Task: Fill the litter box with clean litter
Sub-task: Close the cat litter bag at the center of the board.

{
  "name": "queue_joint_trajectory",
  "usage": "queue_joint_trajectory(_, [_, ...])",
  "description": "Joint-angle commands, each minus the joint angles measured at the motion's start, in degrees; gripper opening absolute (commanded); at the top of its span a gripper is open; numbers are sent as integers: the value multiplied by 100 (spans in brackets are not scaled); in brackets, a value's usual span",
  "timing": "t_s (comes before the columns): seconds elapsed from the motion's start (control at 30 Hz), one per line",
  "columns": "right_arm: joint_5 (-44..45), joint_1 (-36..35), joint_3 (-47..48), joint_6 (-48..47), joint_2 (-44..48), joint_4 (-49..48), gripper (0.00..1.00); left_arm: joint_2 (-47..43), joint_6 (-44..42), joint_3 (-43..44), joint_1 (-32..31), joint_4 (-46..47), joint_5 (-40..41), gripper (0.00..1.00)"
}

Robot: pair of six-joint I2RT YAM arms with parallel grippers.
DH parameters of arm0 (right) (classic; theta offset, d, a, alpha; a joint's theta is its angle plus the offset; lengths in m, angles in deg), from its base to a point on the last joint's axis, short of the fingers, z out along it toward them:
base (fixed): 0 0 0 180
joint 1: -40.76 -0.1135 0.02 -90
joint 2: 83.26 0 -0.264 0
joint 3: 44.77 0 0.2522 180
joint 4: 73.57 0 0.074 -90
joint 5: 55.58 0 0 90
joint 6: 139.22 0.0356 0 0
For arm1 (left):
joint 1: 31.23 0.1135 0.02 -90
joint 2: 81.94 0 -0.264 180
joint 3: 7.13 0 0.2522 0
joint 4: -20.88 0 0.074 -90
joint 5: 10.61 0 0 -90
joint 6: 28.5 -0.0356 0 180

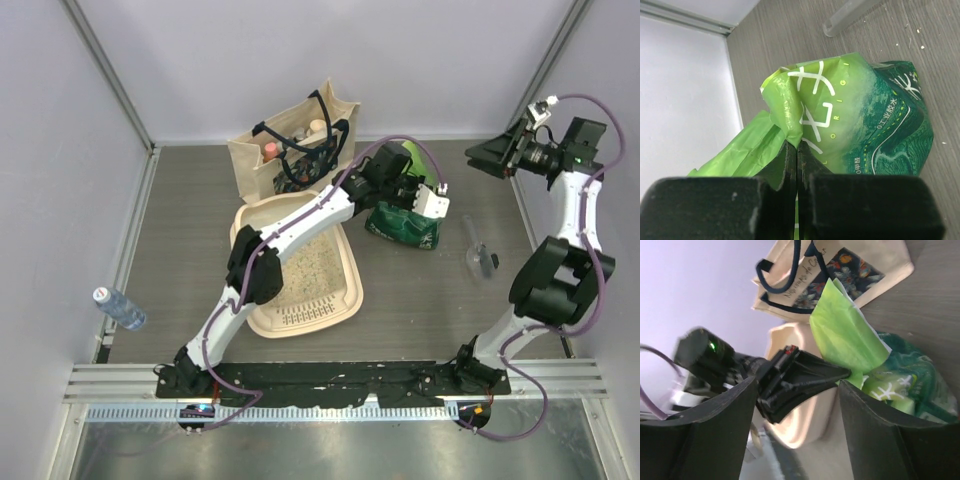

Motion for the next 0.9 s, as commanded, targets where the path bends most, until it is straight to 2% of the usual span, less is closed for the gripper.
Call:
queue_joint_trajectory(0.0, [590,-40,-399,-4061,1181,1415,77,-471,666,183,98,-533,526,0])
queue_joint_trajectory(0.03, [1184,-119,-225,-5064,1261,2057,79,-506,876,104,98,-490,544,0])
queue_joint_trajectory(0.07, [1486,-233,-153,-5909,1253,3133,78,-533,973,60,106,-463,544,0])
queue_joint_trajectory(0.13, [1909,-357,-170,-7744,1165,3783,72,-629,1201,-124,133,-341,491,0])
queue_joint_trajectory(0.2, [2112,-366,-188,-8918,1025,4679,68,-700,1220,-248,133,-244,430,0])
queue_joint_trajectory(0.23, [2156,-374,-179,-9924,989,4969,65,-700,1238,-274,124,-226,412,0])
queue_joint_trajectory(0.3, [2262,-392,-231,-10582,945,5420,64,-691,1361,-240,124,-235,333,0])
queue_joint_trajectory(0.4, [2254,-392,-284,-12135,997,5946,66,-691,1563,-187,159,-217,202,0])
queue_joint_trajectory(0.47, [2236,-488,-380,-12777,1111,5887,69,-691,1720,-134,159,-217,122,0])
queue_joint_trajectory(0.63, [2157,-989,-531,-12764,1332,5280,74,-718,1940,-72,221,-261,-97,0])
queue_joint_trajectory(0.87, [1885,-1561,-530,-11790,1068,4306,74,-726,2196,-37,238,-121,-151,0])
